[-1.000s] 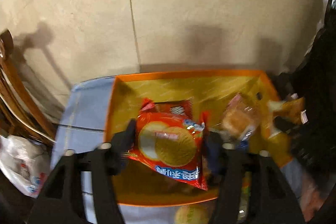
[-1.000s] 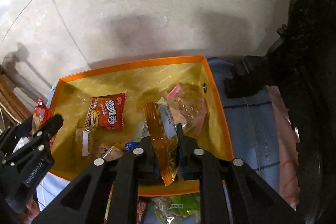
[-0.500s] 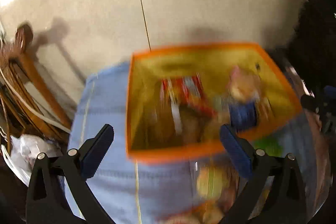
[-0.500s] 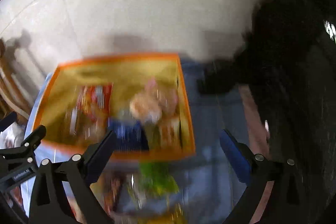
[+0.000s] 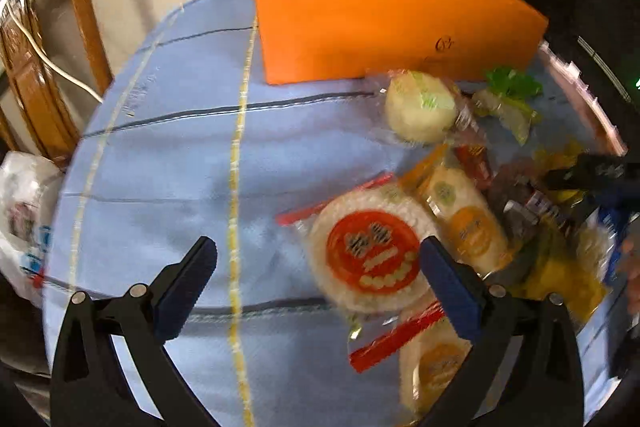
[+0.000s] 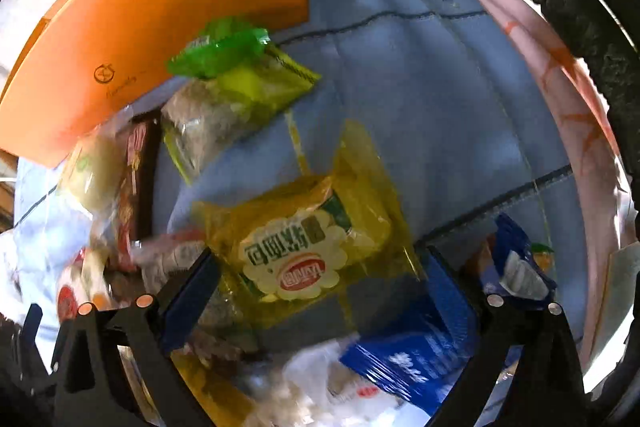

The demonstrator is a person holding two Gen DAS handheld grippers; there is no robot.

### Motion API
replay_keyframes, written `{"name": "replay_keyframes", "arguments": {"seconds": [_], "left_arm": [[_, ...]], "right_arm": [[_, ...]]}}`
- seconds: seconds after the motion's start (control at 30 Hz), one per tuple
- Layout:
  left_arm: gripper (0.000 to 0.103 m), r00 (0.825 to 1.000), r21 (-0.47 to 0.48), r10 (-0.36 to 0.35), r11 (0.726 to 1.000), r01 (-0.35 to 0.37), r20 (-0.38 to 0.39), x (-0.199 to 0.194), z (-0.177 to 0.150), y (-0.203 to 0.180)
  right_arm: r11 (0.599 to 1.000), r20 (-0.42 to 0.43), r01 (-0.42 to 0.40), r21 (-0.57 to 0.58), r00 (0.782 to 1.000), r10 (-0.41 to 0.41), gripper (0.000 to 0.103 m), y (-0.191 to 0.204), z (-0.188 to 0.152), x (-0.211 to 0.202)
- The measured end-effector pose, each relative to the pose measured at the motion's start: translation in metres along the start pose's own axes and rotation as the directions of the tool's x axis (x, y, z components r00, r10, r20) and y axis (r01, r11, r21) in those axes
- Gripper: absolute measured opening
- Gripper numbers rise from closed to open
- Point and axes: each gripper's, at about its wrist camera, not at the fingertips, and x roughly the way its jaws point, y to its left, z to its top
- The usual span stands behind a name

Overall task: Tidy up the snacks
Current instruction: 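Grasp the round white rice cake with the left tool while the right tool grasps the yellow bread bag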

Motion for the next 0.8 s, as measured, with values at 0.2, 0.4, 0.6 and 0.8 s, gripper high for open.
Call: {"name": "replay_keyframes", "arguments": {"seconds": [0.2,0.4,0.6,0.8], "left_arm": [[0.099,0.999,-0.008,0.009,1.000,-0.008,0.048,0.015,-0.011,-0.005],[0.054,0.995,-0.004,-0.104,0.995,0.104,0.000,0.003,-0.005,-0.010],[0.062,0.995,-0.040,-0.087,0.995,0.089,0.043,-0.016,0.002,0.009],[0.099,0.980,-0.012,-0.184,0.983,0.183,-0.072,0.000,0.000,0.014]], "right_arm": [[0.998,0.013,-0.037,0.046,0.999,0.037,0.080,0.007,-0.002,0.003],[0.993,-0.008,-0.110,0.035,0.994,0.110,0.031,0.018,-0.009,-0.011],[0.990,0.003,-0.143,0.022,0.990,0.143,0.030,0.019,-0.011,-0.024],[0.987,-0.019,-0.156,0.025,0.988,0.156,0.030,0.004,-0.011,-0.016]]}}
